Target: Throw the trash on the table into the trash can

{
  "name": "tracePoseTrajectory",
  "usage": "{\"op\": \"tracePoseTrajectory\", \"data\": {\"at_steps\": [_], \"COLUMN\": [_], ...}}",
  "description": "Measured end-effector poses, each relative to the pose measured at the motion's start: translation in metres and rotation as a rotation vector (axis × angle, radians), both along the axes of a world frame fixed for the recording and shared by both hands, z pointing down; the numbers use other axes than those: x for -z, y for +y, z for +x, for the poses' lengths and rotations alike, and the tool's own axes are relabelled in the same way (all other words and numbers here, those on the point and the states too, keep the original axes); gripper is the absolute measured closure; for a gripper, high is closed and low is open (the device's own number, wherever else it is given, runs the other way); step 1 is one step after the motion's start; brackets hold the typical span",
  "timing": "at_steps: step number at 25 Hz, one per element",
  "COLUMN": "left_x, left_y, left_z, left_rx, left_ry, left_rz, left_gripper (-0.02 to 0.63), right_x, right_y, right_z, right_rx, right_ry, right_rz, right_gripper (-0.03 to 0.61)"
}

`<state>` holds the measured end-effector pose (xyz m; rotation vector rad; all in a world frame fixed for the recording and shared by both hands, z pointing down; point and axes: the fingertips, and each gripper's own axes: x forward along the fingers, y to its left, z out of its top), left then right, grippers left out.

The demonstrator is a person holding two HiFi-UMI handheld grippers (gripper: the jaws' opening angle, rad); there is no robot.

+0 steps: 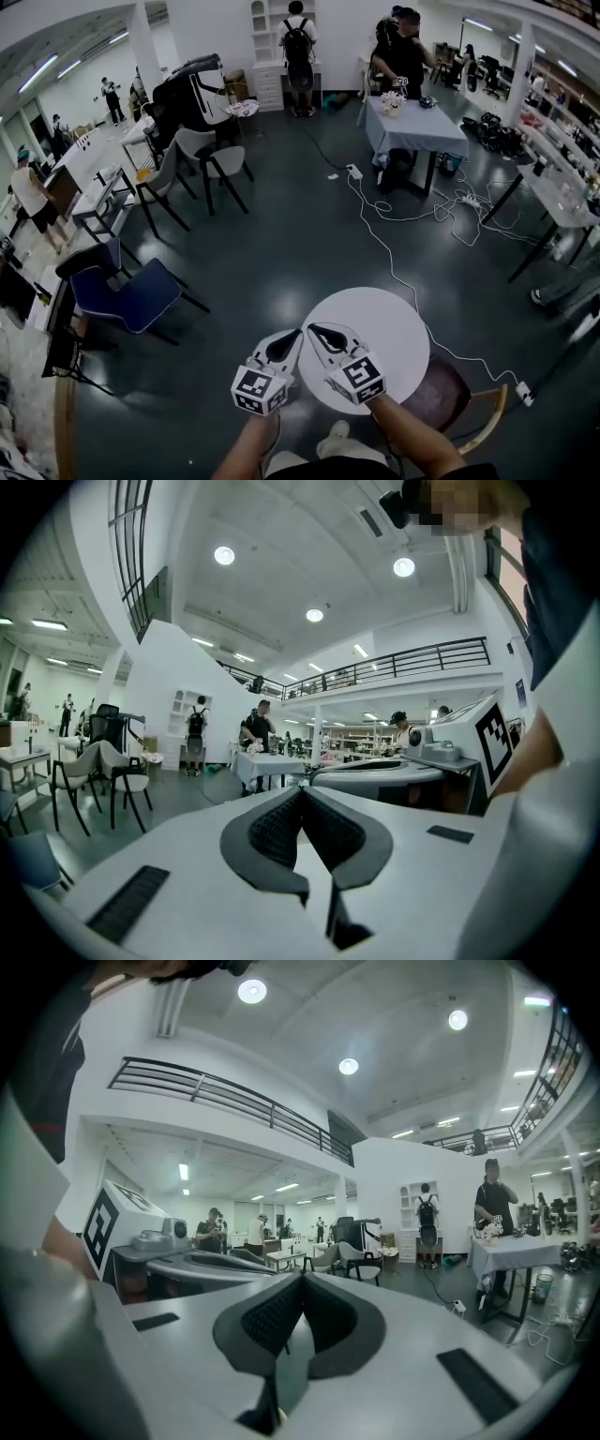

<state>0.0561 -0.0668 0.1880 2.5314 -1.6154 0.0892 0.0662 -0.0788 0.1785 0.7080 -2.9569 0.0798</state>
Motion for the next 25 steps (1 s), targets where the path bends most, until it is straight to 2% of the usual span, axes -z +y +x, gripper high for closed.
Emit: {"op": "tracePoseTrajectory", "data": {"at_steps": [5,11,18,25], "left_x": [0.02,0.04,0.044,0.059], "left_y": [0.036,0.096,0.163,0.222], "left_z": [-0.015,-0.033,-0.05,-0.063], "left_rx": [-0.034,-0.033,-0.038,-0.067], "left_ry": [-0.021,-0.032,0.006,-0.01], "left_rz": [0.015,0.034,0.046,0.062], "left_gripper": [0.598,0.598,0.598,0.598], "right_x": [0.022,0.032,0.048,0.056], "right_y": [0.032,0.088,0.148,0.205], "right_z": [-0.016,-0.033,-0.043,-0.055], "right_rx": [-0.033,-0.039,-0.057,-0.084], "right_ry": [-0.038,-0.045,-0.047,-0.05], "right_rz": [-0.006,0.002,0.015,0.015], "right_gripper": [0.56,0.56,0.56,0.56]}}
